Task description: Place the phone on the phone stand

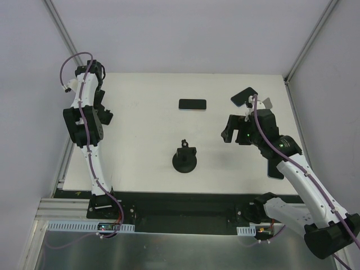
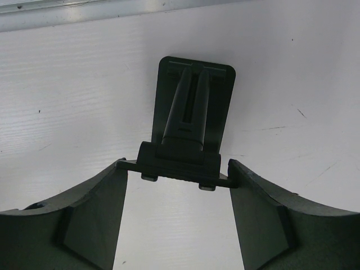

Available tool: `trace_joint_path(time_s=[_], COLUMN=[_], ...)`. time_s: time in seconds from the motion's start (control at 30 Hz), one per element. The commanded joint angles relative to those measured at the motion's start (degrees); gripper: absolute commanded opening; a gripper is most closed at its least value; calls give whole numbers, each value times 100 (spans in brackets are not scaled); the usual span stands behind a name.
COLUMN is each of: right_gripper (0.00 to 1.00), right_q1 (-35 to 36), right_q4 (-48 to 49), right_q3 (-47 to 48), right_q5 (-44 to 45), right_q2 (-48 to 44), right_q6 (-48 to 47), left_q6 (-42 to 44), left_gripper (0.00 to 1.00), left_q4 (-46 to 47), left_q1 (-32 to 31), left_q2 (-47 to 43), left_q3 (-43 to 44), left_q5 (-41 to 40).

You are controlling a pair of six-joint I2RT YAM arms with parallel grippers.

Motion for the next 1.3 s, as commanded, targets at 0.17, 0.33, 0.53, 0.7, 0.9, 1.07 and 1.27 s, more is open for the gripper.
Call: trace_joint_path(time_s=[0.17,0.33,0.53,0.7,0.9,1.07,1.27], right_gripper=[96,96,96,96,96,96,96], right_q1=[184,175,175,158,-219,-1782,-4287], right_q4=[-150,-80,-202,-308,-1063,-1240,-846], right_q3=[328,406,793,1003,1224,118,-909], right_q5=[419,358,313,507,902,412,-580], right_q2=[83,337,847,1216,1437,620,127], right_q6=[189,181,242,698,1358,1631,1341], left_q6=[-484,288,1572,2381,3110,3139,3217], left_gripper=[33,95,99,99,99,99,99], left_q4=[150,554,1020,2530,5177,5711,6013], left_q1=[54,54,54,28,-182,-744,-1079], left_q2=[-24,-366,-1647,-3853,-5209,-5016,-5324], left_q3=[50,-12,-704,-3260,-5338,-5241,-5679], left_q5=[384,603,1245,2351,5067,6681,6862])
